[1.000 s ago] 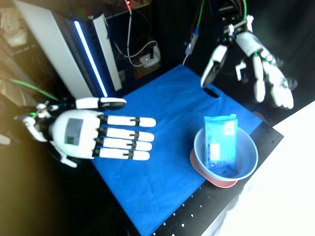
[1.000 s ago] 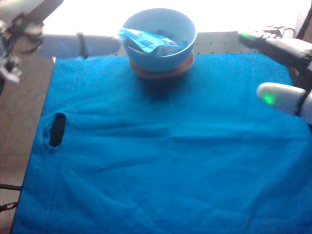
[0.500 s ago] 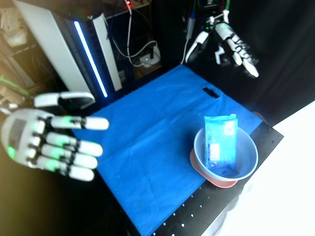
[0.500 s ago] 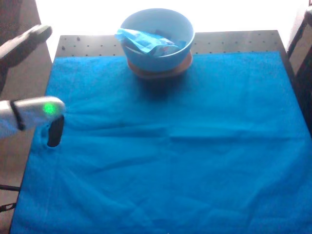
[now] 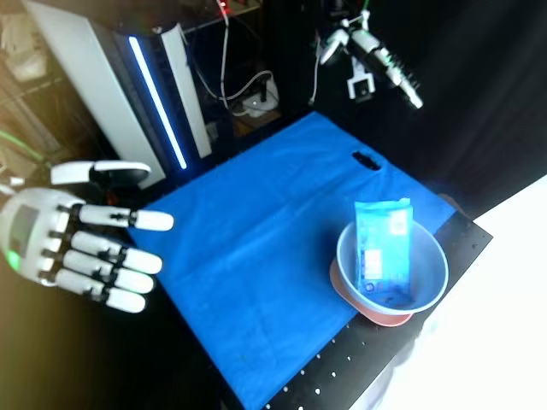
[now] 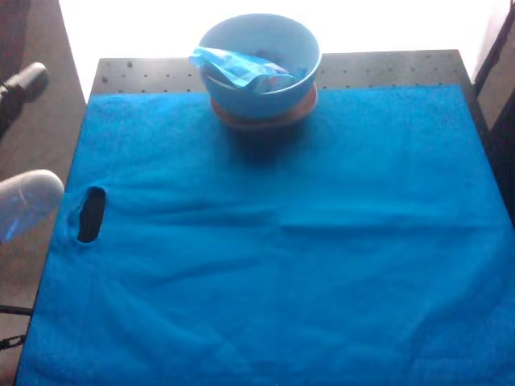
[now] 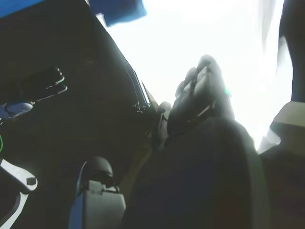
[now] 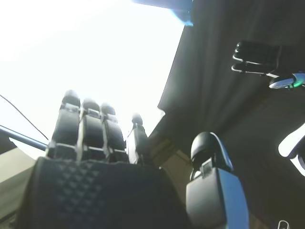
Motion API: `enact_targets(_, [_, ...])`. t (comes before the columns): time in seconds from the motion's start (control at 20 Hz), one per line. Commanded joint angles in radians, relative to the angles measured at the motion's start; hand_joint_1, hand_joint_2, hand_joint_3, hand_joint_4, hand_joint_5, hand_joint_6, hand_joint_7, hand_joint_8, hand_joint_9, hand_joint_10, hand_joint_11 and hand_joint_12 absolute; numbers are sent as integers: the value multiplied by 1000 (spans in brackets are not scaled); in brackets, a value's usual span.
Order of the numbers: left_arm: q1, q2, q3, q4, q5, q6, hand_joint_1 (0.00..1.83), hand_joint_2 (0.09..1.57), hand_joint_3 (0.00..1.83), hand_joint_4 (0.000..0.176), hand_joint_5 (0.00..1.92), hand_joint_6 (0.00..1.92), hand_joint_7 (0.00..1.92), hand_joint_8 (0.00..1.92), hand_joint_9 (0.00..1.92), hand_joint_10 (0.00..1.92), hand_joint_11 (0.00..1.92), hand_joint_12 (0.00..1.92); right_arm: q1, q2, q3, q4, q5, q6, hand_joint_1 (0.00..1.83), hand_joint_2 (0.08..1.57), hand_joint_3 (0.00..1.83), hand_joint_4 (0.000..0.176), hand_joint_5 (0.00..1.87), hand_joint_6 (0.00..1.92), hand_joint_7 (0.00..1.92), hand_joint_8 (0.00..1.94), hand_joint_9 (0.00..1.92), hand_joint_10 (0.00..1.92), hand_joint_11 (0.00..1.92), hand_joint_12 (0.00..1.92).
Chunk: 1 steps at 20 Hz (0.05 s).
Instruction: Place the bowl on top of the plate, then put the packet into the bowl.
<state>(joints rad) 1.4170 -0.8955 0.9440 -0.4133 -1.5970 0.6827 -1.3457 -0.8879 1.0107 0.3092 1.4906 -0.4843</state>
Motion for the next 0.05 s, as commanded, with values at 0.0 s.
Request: enact_targets(0.0, [-2,-2,0,3,-133,-6,141,996,0,176,0,0,0,0,0,0,0,0,-3,-5,-2,15,124,6,134,1144,0,176,0,0,0,0,0,0,0,0])
